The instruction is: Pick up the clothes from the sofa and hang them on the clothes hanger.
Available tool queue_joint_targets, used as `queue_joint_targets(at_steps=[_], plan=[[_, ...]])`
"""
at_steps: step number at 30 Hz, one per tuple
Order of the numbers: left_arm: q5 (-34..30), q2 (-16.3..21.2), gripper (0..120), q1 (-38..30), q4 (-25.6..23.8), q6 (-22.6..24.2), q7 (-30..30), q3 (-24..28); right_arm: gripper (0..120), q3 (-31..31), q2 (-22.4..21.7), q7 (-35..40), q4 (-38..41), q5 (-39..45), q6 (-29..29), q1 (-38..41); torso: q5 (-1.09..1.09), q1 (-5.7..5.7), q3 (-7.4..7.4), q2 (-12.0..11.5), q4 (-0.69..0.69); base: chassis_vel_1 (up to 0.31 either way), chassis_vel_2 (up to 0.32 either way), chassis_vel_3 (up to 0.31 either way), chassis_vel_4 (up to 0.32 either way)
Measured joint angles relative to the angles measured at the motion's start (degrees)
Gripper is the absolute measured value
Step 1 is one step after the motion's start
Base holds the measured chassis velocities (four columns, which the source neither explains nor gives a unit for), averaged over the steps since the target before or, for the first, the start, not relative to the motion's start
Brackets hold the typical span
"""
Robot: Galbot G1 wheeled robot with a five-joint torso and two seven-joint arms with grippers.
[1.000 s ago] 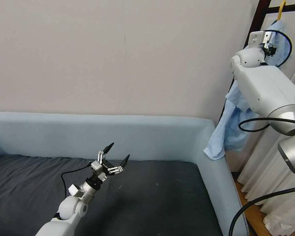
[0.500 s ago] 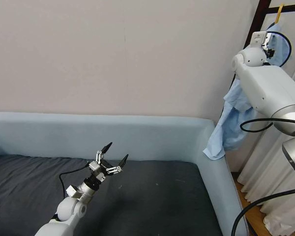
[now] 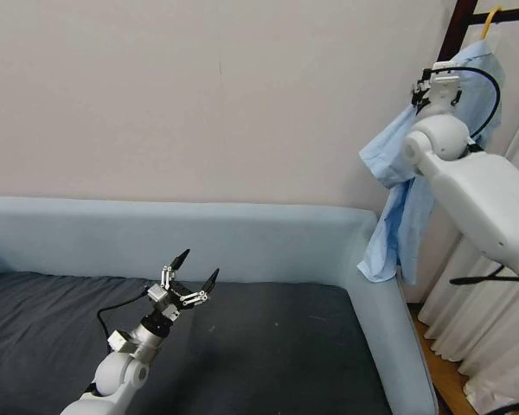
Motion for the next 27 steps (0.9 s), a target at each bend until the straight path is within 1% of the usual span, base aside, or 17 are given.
queue_joint_targets(at_steps=[2, 4, 6, 7, 8, 10, 12, 13, 15, 17, 18, 19, 21, 22, 23, 26, 27], plan=[[-1.1, -0.8, 100, 4.3, -5.3, 1.6, -3.5, -2.4, 81, 5.9, -6.4, -8.6, 12.2, 2.3, 7.6, -11.2, 0.01, 0.0, -0.01, 0.0, -0.04, 0.0, 0.0, 0.0, 0.0], [-1.1, -1.3, 100, 5.6, -7.1, 2.2, -5.3, -3.0, 86, 7.5, -7.6, -10.5, 15.0, 3.4, 9.3, -14.4, 0.02, 0.0, -0.01, 0.0, -0.03, 0.0, 0.0, 0.0, 0.0], [-0.4, -3.0, 100, 9.5, -13.1, 4.5, -12.8, -3.6, 94, 12.9, -9.6, -14.4, 20.8, 4.3, 13.6, -23.5, 0.01, 0.0, -0.01, 0.0, 0.0, 0.0, 0.0, 0.0, 0.0], [0.5, -4.1, 100, 11.5, -15.7, 5.9, -16.5, -3.7, 97, 15.7, -10.1, -16.5, 23.5, 4.0, 15.5, -28.8, -0.02, -0.01, -0.02, 0.0, 0.01, 0.0, 0.0, 0.0, 0.0], [0.5, -4.1, 100, 11.5, -15.7, 5.9, -16.5, -3.7, 97, 15.7, -10.1, -16.5, 23.5, 4.0, 15.5, -28.8, -0.02, -0.01, -0.02, 0.0, 0.01, 0.0, 0.0, 0.0, 0.0], [3.4, -6.3, 100, 15.3, -20.1, 9.0, -20.7, -3.9, 100, 20.7, -10.0, -19.5, 28.4, 1.9, 17.9, -40.3, 0.04, -0.01, 0.0, 0.0, -0.01, 0.0, 0.0, 0.0, 0.0], [7.5, -9.6, 100, 19.1, -22.9, 10.9, -20.9, -5.6, 100, 25.7, -7.5, -21.3, 32.8, -1.8, 19.1, -51.3, 0.0, -0.01, -0.02, 0.0, 0.02, 0.0, 0.0, 0.0, 0.0], [7.5, -9.6, 100, 19.1, -22.9, 10.9, -20.9, -5.6, 100, 25.7, -7.5, -21.3, 32.8, -1.8, 19.1, -51.3, 0.0, -0.01, -0.02, 0.0, 0.02, 0.0, 0.0, 0.0, 0.0], [12.4, -13.2, 100, 21.9, -24.6, 12.7, -23.5, -6.2, 100, 30.9, -3.9, -21.5, 35.7, -8.5, 19.2, -62.5, 0.03, -0.01, 0.0, 0.0, 0.05, 0.0, 0.0, 0.0, 0.0], [19.1, -18.0, 100, 24.7, -26.5, 15.7, -29.6, -5.4, 100, 38.2, 2.5, -22.0, 38.0, -18.2, 18.2, -73.8, -0.01, -0.01, -0.02, 0.0, -0.01, 0.0, 0.0, 0.0, 0.0], [19.1, -18.0, 100, 24.7, -26.5, 15.7, -29.6, -5.4, 100, 38.2, 2.5, -22.0, 38.0, -18.2, 18.2, -73.8, -0.01, -0.01, -0.02, 0.0, -0.01, 0.0, 0.0, 0.0, 0.0], [22.0, -20.5, 100, 26.0, -27.2, 15.9, -32.1, -4.2, 100, 40.4, 6.0, -22.4, 38.6, -22.0, 18.3, -78.4, -0.04, -0.01, -0.01, 0.0, -0.03, 0.0, 0.0, 0.0, 0.0], [24.2, -22.5, 100, 27.1, -27.5, 15.6, -34.1, -3.6, 100, 42.2, 10.1, -22.7, 39.2, -25.5, 18.8, -83.5, 0.02, -0.01, -0.01, 0.0, -0.04, 0.0, 0.0, 0.0, 0.0], [27.9, -25.3, 100, 29.0, -28.0, 15.0, -35.2, -2.6, 100, 43.5, 15.6, -23.3, 40.1, -29.4, 20.3, -89.9, 0.02, -0.01, -0.01, 0.0, -0.04, 0.0, 0.0, 0.0, 0.0], [27.9, -25.3, 100, 29.0, -28.0, 15.0, -35.2, -2.6, 100, 43.5, 15.6, -23.3, 40.1, -29.4, 20.3, -89.9, 0.02, -0.01, -0.01, 0.0, -0.04, 0.0, 0.0, 0.0, 0.0], [30.8, -26.5, 100, 31.8, -28.5, 14.1, -34.9, -2.1, 100, 43.9, 23.0, -24.2, 41.7, -34.7, 23.8, -98.3, 0.0, -0.01, -0.01, 0.0, 0.01, 0.0, 0.0, 0.0, 0.0], [30.8, -26.5, 100, 31.8, -28.5, 14.1, -34.9, -2.1, 100, 43.9, 23.0, -24.2, 41.7, -34.7, 23.8, -98.3, 0.0, -0.01, -0.01, 0.0, 0.01, 0.0, 0.0, 0.0, 0.0]])
